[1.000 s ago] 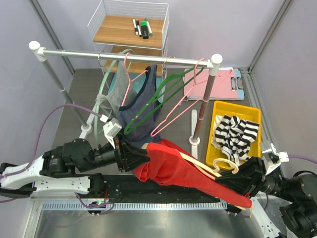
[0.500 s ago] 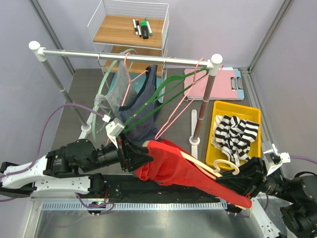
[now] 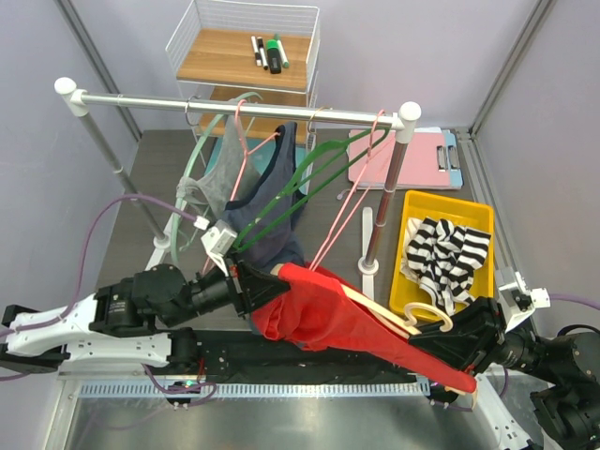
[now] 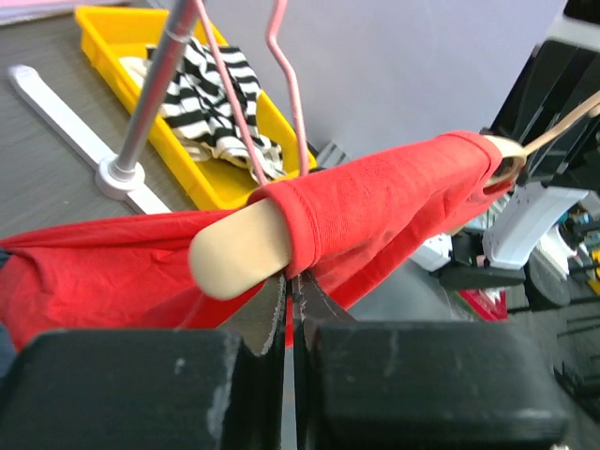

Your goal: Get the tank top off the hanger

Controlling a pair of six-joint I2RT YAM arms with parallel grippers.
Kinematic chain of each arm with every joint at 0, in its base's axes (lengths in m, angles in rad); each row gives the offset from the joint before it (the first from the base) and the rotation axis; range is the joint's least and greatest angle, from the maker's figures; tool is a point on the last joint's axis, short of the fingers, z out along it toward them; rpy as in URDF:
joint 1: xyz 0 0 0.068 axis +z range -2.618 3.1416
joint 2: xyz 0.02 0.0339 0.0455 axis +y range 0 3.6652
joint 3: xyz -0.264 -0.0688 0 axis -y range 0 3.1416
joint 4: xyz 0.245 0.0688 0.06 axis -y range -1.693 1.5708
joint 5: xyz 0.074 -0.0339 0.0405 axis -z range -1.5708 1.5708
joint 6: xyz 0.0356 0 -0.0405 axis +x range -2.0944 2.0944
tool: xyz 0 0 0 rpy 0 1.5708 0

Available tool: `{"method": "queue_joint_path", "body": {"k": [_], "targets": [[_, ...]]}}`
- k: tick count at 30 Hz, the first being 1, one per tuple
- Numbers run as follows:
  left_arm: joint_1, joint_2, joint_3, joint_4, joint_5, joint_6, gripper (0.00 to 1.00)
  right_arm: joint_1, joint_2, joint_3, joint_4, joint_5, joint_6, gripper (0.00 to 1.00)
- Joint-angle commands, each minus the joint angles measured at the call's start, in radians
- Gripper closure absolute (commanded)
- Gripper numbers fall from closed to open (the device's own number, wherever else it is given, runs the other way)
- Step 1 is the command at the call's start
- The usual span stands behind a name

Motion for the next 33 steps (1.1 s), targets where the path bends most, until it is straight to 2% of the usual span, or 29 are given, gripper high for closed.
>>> {"method": "queue_joint_path", "body": {"k": [1, 7, 13, 22, 29, 33], "targets": [[-0.002, -0.104, 0.011, -0.035, -0.128, -0.016, 1.00, -0.001, -0.018, 0.024, -0.017, 0.013, -0.025, 0.99], [-0.001, -0.253, 0.048, -0.157, -0.270, -0.042, 1.00, -0.001, -0.030, 0.024, -0.057, -0.001, -0.060, 0.99], [-0.002, -0.288, 0.057, -0.259, -0.387, -0.092, 1.00, 0.001, -0.024, 0.091, -0.055, 0.008, -0.054, 0.99], [-0.002, -0.115, 0.081, -0.262, -0.194, -0.053, 1.00, -0.001, -0.020, 0.170, 0.015, 0.088, -0.009, 0.99], [-0.002, 0.046, 0.100, -0.187, 0.091, 0.011, 1.00, -0.001, -0.007, 0.171, 0.100, 0.082, 0.035, 0.99], [-0.002, 0.072, 0.129, -0.174, 0.131, 0.054, 1.00, -0.001, 0.006, 0.138, 0.106, 0.052, 0.023, 0.99]]}}
